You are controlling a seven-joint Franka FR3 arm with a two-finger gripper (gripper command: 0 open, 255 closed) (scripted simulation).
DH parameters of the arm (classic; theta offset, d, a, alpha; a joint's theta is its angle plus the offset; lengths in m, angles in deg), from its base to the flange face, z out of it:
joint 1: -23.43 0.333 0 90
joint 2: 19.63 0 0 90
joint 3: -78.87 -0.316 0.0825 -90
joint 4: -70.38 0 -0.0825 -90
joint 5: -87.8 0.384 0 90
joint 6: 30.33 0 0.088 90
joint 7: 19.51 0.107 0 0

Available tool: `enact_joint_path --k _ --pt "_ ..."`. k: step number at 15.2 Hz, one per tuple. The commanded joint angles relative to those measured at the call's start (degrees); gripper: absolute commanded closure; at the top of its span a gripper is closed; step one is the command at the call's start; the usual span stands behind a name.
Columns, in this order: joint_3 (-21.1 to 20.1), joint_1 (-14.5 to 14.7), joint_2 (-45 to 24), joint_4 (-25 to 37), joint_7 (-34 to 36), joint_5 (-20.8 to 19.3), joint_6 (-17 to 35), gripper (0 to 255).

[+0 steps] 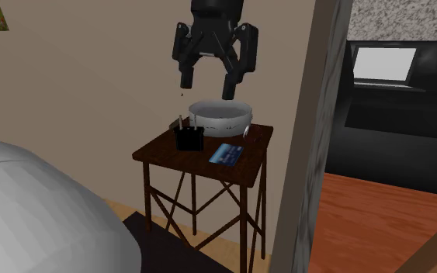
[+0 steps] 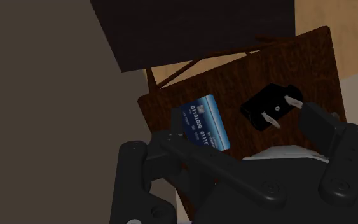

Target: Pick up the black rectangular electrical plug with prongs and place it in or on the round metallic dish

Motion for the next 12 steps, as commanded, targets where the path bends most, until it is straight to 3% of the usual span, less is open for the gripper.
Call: enact_joint_path --k 1,8,12 --pt "0.00 0.00 0.00 0.00 0.00 0.00 0.00 0" --pt "-8.11 4.66 2.82 -11.27 3.34 2.87 18.88 0" --pt "-8.39 4.81 2.61 -13.60 3.37 3.06 21.57 0"
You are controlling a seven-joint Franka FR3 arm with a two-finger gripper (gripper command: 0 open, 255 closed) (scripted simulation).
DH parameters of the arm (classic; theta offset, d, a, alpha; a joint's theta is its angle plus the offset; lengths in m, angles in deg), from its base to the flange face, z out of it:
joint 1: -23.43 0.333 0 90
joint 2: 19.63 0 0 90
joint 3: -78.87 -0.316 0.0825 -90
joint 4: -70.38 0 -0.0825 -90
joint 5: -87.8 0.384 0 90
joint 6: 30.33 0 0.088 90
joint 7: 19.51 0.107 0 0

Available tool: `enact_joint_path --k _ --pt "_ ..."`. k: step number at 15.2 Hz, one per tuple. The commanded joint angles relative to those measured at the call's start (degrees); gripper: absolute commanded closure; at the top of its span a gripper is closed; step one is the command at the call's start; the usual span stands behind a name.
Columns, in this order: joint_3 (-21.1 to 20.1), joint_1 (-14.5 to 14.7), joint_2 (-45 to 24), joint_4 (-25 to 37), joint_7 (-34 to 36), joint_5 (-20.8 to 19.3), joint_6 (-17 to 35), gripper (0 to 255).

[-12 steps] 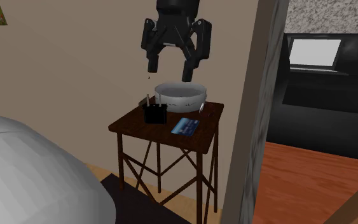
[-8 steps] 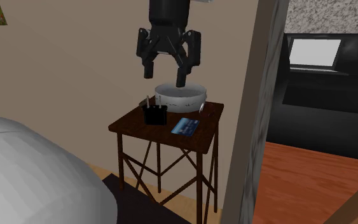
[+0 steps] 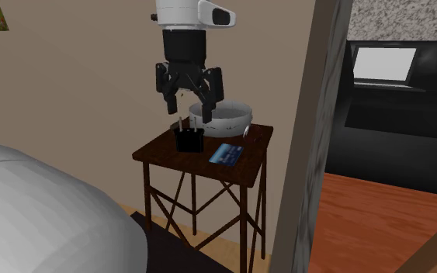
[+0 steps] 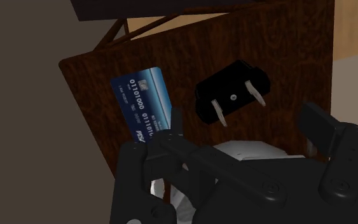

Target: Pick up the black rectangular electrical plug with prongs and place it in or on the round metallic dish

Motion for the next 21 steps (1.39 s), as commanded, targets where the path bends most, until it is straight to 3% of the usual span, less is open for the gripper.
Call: enact_joint_path --k 1,4,12,13,21 --pt "-0.16 0.09 -0.03 -1.75 -0.02 0.13 1.92 0" --pt "-0.38 0.19 -0.55 -4.22 -0.05 0.34 4.92 0" --pt "-0.38 0.19 -0.54 -4.22 -0.05 0.34 4.90 0" --pt "-0.38 0.19 -0.54 -4.22 -0.05 0.34 4.90 255" --pt "-0.38 0.19 -0.53 -4.22 -0.05 0.34 4.90 255"
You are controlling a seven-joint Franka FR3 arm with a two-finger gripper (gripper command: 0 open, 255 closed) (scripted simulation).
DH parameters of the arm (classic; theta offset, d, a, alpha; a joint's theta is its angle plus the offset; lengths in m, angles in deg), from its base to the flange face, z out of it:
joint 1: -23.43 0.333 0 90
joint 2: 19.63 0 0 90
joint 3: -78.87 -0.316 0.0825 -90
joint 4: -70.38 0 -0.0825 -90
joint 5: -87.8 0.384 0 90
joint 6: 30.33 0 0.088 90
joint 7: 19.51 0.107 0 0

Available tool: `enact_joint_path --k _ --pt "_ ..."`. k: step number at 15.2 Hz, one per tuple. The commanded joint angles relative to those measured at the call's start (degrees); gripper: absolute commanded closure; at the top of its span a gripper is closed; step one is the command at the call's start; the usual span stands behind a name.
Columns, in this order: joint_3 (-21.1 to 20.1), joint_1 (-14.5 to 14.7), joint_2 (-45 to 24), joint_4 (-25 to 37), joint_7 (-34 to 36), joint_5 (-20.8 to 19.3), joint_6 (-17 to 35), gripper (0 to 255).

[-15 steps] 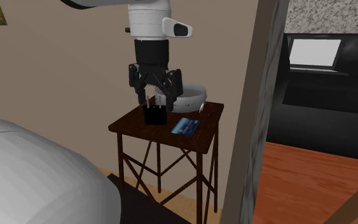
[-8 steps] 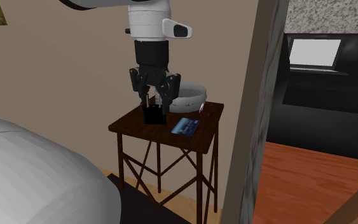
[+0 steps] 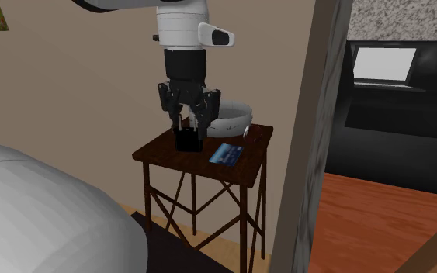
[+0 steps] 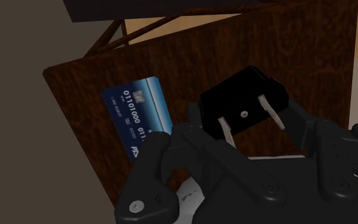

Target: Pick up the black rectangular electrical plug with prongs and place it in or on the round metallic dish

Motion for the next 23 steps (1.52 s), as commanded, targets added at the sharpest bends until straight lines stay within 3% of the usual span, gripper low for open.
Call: enact_joint_path --k 1,23 --pt "0.00 0.00 -0.01 0.00 0.00 0.00 0.02 255" --pt "1.03 -0.47 0.06 16.95 0.31 -1.04 -16.99 255"
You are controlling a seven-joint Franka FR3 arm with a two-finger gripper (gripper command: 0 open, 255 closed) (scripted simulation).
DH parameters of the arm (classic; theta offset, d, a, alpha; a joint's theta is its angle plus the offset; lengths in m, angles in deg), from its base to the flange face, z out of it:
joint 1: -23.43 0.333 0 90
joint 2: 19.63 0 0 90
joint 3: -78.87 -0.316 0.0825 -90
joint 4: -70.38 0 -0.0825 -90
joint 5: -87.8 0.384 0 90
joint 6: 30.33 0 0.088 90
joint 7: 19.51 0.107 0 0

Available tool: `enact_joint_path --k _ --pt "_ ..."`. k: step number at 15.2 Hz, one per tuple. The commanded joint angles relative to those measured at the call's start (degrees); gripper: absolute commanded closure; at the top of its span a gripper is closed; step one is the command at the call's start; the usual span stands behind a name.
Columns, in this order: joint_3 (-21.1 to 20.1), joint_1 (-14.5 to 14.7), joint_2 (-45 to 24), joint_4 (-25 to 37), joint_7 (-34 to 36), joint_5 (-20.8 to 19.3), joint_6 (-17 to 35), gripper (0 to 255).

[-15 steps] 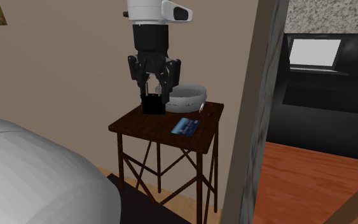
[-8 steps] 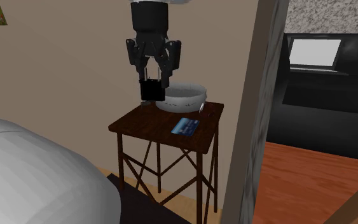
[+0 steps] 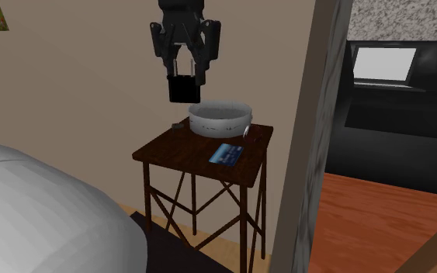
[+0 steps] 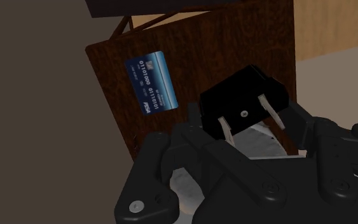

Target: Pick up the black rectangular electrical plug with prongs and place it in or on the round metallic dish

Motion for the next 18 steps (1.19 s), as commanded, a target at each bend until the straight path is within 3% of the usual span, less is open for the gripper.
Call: enact_joint_path --k 1,13,18 --pt "0.08 -0.05 -0.37 1.57 0.00 -0.09 -1.22 255" --pt "-1.33 -1.39 -28.94 24.39 1.10 -1.67 4.52 255" --pt "-1.43 -1.37 -29.91 22.29 1.13 -1.73 7.59 255"
